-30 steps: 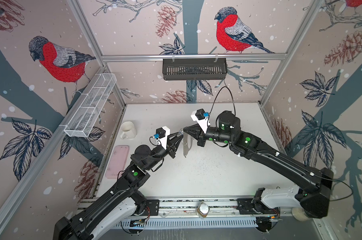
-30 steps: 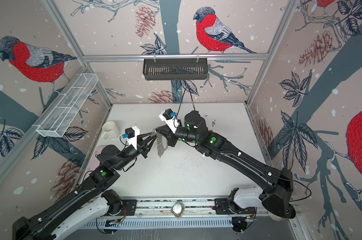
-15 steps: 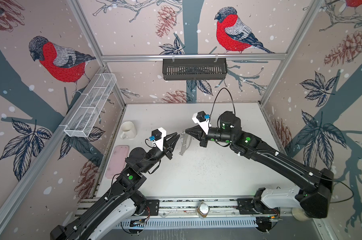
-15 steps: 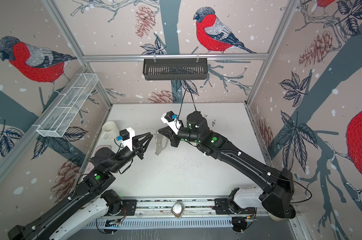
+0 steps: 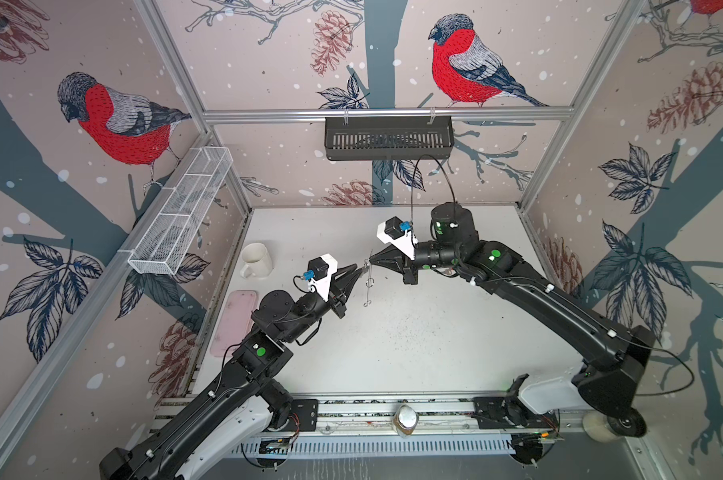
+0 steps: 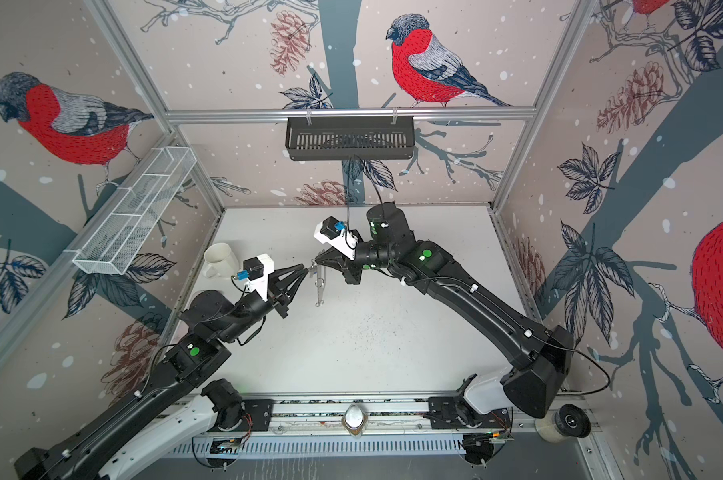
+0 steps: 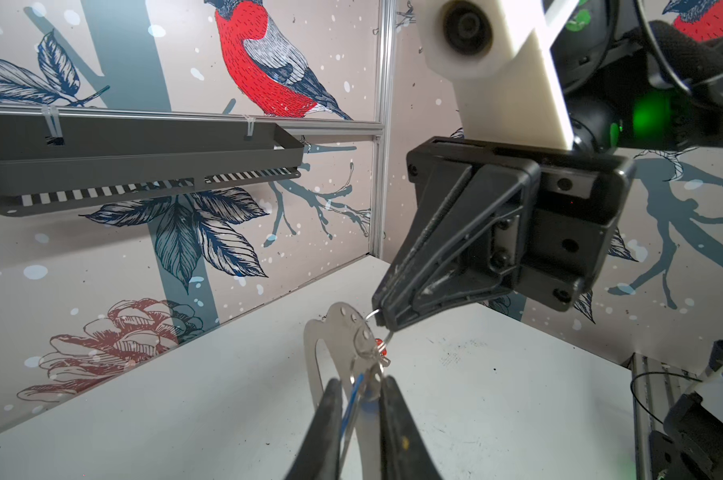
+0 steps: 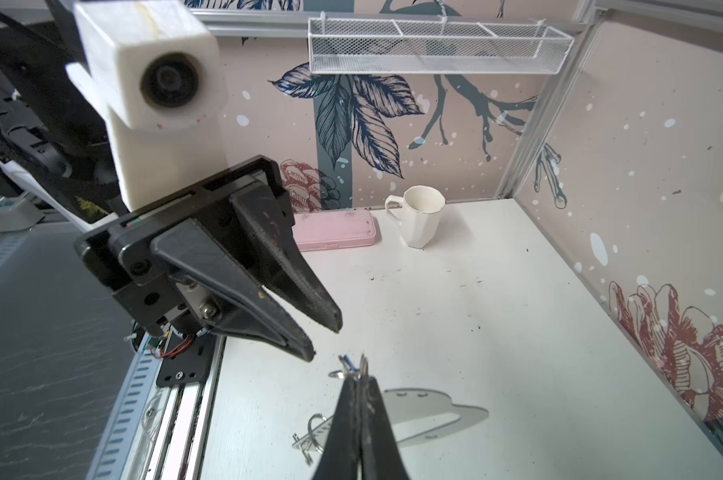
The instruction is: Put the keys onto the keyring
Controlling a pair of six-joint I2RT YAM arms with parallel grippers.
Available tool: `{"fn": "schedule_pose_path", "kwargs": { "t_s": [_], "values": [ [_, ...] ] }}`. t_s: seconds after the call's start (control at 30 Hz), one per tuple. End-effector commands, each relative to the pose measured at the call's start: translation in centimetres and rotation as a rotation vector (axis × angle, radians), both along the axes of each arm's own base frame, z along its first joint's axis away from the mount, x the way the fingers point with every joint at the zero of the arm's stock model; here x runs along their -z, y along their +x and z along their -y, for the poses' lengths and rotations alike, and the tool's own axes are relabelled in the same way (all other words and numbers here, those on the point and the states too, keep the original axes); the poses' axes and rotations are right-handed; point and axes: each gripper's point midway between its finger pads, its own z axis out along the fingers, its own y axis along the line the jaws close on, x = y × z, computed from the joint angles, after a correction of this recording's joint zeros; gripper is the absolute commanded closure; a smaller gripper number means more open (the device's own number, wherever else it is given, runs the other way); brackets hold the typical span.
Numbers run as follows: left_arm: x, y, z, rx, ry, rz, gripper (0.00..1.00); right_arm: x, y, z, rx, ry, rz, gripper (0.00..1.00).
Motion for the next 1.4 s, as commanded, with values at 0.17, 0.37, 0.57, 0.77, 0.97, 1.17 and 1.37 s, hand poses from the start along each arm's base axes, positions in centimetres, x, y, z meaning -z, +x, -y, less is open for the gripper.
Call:
{"fn": "schedule_pose_path", "kwargs": {
  "t_s": [0.17,0.37,0.57,0.77,0.97,1.17,1.37],
  "values": [
    [-0.2,-1.0,1.0,0.072,0.131,0.093,0.8,2.3,-0.8,0.6,-0.067,-0.123,-0.028,1.0],
    [0.2,-1.7,2.2,0.168,0.233,0.084,0.81,2.5,-1.1,0.3,-0.109,-0.137,-0.037,1.0],
    [0.6,-1.6,2.8,0.245,0.28,0.031,0.81,2.4,-1.4,0.5,-0.127,-0.137,-0.033,1.0],
    [0.4,-1.7,2.6,0.257,0.292,0.041,0.81,2.2,-1.8,0.7,-0.144,-0.126,-0.029,1.0],
    [0.6,-1.6,2.3,0.247,0.302,0.041,0.81,2.0,-2.0,0.8,-0.159,-0.117,-0.028,1.0],
    [1.1,-0.7,2.3,0.23,0.31,0.021,0.76,1.9,-2.4,0.9,-0.175,-0.111,-0.029,1.0],
    [0.8,-0.5,2.2,0.23,0.3,0.03,0.75,1.8,-2.7,0.9,-0.191,-0.104,-0.031,1.0]
  ]
}}
